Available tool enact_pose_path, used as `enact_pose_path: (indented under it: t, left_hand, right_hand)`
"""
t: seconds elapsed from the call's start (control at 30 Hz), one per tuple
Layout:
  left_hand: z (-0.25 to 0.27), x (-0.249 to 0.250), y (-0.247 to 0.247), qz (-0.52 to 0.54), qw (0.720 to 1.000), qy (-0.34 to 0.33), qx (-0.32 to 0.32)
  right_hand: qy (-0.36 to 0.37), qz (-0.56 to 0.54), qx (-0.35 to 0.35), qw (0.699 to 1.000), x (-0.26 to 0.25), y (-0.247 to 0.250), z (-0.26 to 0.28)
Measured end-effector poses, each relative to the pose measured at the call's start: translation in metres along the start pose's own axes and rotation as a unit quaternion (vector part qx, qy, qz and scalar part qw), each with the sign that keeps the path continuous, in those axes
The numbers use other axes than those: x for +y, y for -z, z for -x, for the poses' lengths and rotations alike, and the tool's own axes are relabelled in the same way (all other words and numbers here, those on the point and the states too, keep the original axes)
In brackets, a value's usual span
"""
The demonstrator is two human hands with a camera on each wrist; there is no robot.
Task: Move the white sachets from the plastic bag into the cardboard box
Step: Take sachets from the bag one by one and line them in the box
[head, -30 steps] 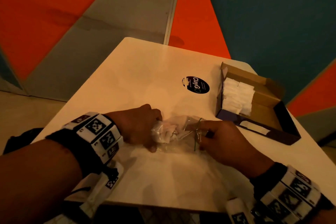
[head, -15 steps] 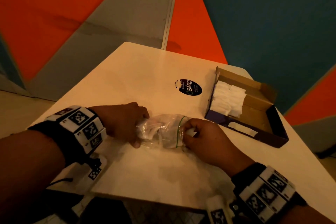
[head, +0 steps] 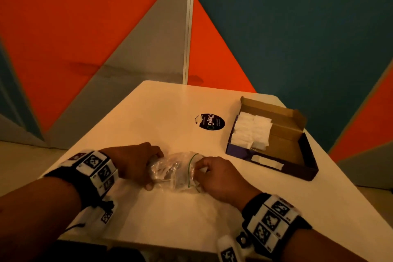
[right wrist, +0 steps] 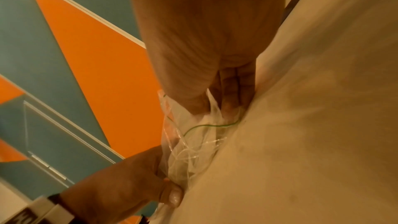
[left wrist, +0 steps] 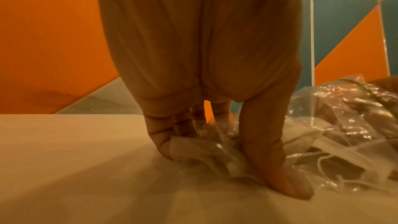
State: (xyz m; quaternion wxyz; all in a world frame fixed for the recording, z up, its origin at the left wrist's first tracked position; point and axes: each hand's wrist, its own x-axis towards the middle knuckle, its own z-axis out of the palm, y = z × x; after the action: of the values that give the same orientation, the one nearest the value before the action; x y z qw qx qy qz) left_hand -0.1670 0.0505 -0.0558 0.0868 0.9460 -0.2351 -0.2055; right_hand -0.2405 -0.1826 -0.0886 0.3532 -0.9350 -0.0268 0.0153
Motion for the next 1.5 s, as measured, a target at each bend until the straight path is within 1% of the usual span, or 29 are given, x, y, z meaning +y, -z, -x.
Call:
enact_pose_path:
  t: [0.07, 0.13, 0.2, 0.27, 0.33, 0.43, 0.53, 0.57, 0.67, 0.73, 0.8, 0.9, 0.97, 1.07, 1.1, 1.13, 1.17, 1.27, 1.33, 1.4, 1.5]
  left_hand:
    - [-0.001, -0.001, 0.0, 0.011, 1.0, 0.002, 0.0]
    - [-0.003, -0.003, -0.001, 0.016, 1.0, -0.006, 0.001]
    - [-0.004, -0.006, -0.001, 0.019, 1.0, -0.012, -0.003]
    - [-0.006, -0.01, -0.002, 0.02, 1.0, -0.016, -0.001]
    - [-0.009, -0.013, -0.002, 0.017, 1.0, -0.021, -0.001]
    - [-0.011, -0.015, -0.002, 0.015, 1.0, -0.023, -0.008]
    - [-0.012, -0.015, -0.003, 0.006, 1.0, -0.025, -0.006]
    - [-0.012, -0.015, -0.004, 0.005, 1.0, -0.023, -0.006]
    - [-0.012, -0.016, -0.004, 0.001, 1.0, -0.03, -0.004]
    - [-0.012, -0.017, -0.005, -0.001, 0.999, -0.036, -0.004]
    - [-0.011, -0.018, -0.005, -0.004, 0.999, -0.044, -0.002]
    - [-0.008, -0.016, -0.005, 0.01, 0.999, -0.042, -0.01]
    - [-0.006, -0.015, -0.003, 0.02, 0.999, -0.037, -0.023]
    - [0.001, -0.009, 0.005, 0.023, 0.997, -0.039, -0.063]
    - [0.004, -0.007, 0.009, 0.031, 0.997, -0.036, -0.066]
    - [0.007, -0.001, 0.015, 0.032, 0.997, -0.037, -0.058]
    - [0.011, 0.007, 0.02, 0.036, 0.998, -0.041, -0.029]
    - [0.02, 0.048, 0.036, 0.048, 0.99, -0.063, 0.113]
    - [0.024, 0.086, 0.04, 0.092, 0.978, -0.066, 0.173]
    - [0.021, 0.113, 0.036, 0.14, 0.97, -0.064, 0.186]
    - [0.009, 0.127, 0.026, 0.182, 0.96, -0.078, 0.196]
  right_hand:
    - [0.014, -0.012, 0.013, 1.0, 0.001, -0.001, -0.001]
    - [0.045, -0.003, 0.002, 0.999, -0.001, -0.001, -0.002]
    - [0.07, 0.034, -0.009, 0.997, -0.003, -0.005, -0.008]
    - [0.073, 0.104, -0.028, 0.992, -0.009, -0.009, -0.011]
    - [0.067, 0.118, -0.039, 0.99, -0.013, -0.012, -0.013]
    - [0.042, 0.078, -0.027, 0.996, -0.014, -0.004, -0.008]
    - [-0.007, 0.002, 0.018, 1.0, -0.008, 0.002, -0.002]
    - [-0.027, -0.027, 0.033, 0.999, -0.006, 0.004, 0.001]
    - [-0.082, -0.09, 0.045, 0.992, 0.001, 0.011, 0.008]
    - [-0.11, -0.156, 0.061, 0.98, 0.007, 0.02, 0.01]
    - [-0.136, -0.241, 0.076, 0.958, 0.011, 0.031, 0.011]
    - [-0.152, -0.308, 0.1, 0.934, 0.017, 0.047, 0.016]
    - [-0.145, -0.324, 0.109, 0.929, 0.018, 0.059, 0.017]
    - [-0.123, -0.278, 0.132, 0.943, 0.02, 0.073, 0.019]
    - [-0.114, -0.263, 0.136, 0.948, 0.02, 0.075, 0.02]
    - [-0.102, -0.257, 0.141, 0.951, 0.02, 0.075, 0.022]
    - [-0.088, -0.255, 0.142, 0.953, 0.019, 0.075, 0.023]
    - [-0.057, -0.258, 0.135, 0.955, 0.015, 0.07, 0.025]
    - [-0.048, -0.267, 0.134, 0.953, 0.013, 0.066, 0.025]
    - [-0.038, -0.297, 0.128, 0.946, 0.009, 0.062, 0.026]
    - [-0.033, -0.349, 0.088, 0.932, 0.005, 0.059, 0.029]
